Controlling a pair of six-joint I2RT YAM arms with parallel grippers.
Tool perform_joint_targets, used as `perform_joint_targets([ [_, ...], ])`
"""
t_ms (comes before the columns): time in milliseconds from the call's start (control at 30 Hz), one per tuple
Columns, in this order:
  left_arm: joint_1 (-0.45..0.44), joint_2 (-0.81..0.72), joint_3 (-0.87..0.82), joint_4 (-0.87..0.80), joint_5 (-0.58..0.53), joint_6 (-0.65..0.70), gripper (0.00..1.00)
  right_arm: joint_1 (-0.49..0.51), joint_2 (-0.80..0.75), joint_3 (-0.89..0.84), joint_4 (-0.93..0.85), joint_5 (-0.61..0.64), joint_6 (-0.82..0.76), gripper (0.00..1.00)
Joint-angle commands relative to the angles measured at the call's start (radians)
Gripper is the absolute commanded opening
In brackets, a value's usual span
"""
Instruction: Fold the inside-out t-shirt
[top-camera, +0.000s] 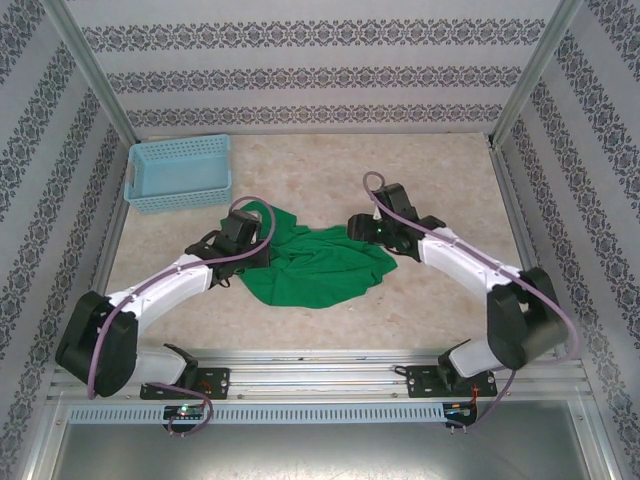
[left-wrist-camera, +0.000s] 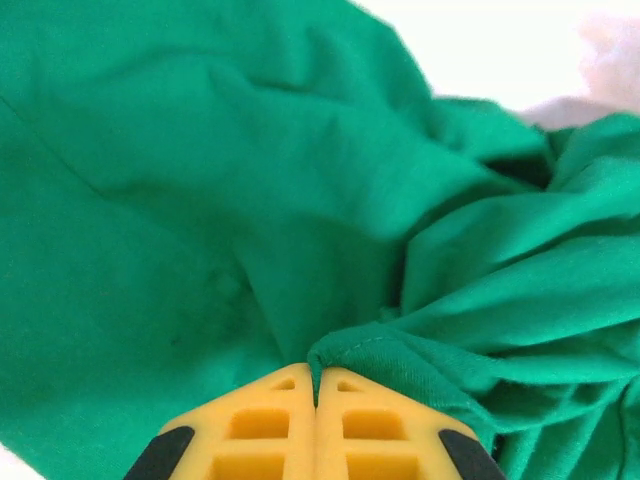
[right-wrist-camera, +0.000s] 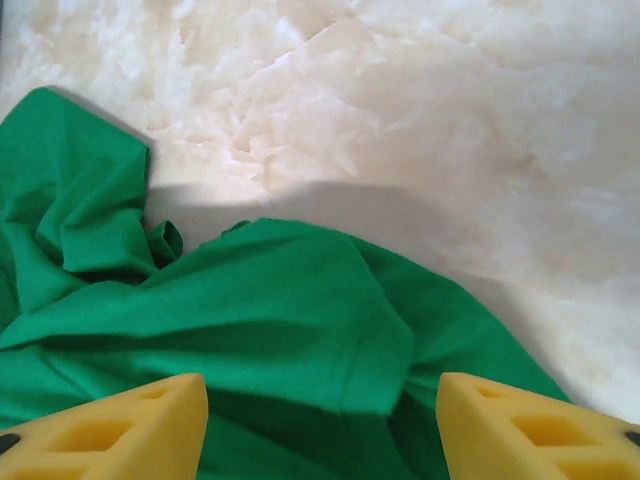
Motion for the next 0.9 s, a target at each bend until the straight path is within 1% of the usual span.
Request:
perform_joint_targets([
  [0,0.005,0.011,-0.027,0.056,0.066,-0.029,0.00,-0.006,-0.019,-0.091,0.045,-0.043,0.033,0.70],
  [100,0.004,0.024,-0.030,0.074,0.086,-0.041,0.00,0.011,0.035,-0.153,0.150,-0.099,0.101,0.74],
  [167,0.005,0.030,-0.032,0.079,0.092,-0.047,0.00,0.047,0.098,-0.152,0.186,-0.096,0.127,0.75],
  [233,0.005,0.030,-0.032,0.079,0.097,-0.051,0.00,0.080,0.159,-0.130,0.193,-0.084,0.143,0.74],
  [300,0.006,0.022,-0.032,0.075,0.097,-0.054,0.00,0.091,0.207,-0.113,0.196,-0.079,0.162,0.69],
  [333,0.005,0.014,-0.033,0.073,0.093,-0.056,0.00,0.090,0.222,-0.113,0.198,-0.076,0.172,0.65],
  [367,0.005,0.002,-0.037,0.074,0.090,-0.057,0.00,0.084,0.226,-0.116,0.197,-0.067,0.177,0.58],
  [500,0.005,-0.055,-0.066,0.100,0.079,-0.069,0.00,0.069,0.171,-0.145,0.134,0.040,0.144,0.22],
  [567,0.006,-0.070,-0.079,0.130,0.106,-0.076,0.00,0.067,0.122,-0.169,0.111,0.083,0.121,0.09],
  [600,0.007,-0.072,-0.084,0.147,0.123,-0.082,0.00,0.066,0.089,-0.186,0.097,0.102,0.110,0.05],
  [667,0.006,-0.071,-0.089,0.177,0.155,-0.093,0.00,0.065,0.022,-0.214,0.066,0.143,0.095,0.00],
  [800,0.005,-0.079,-0.102,0.242,0.202,-0.109,0.00,0.064,-0.150,-0.269,-0.003,0.211,0.078,0.00],
  [867,0.006,-0.081,-0.108,0.250,0.181,-0.111,0.00,0.061,-0.235,-0.294,-0.028,0.225,0.080,0.00],
])
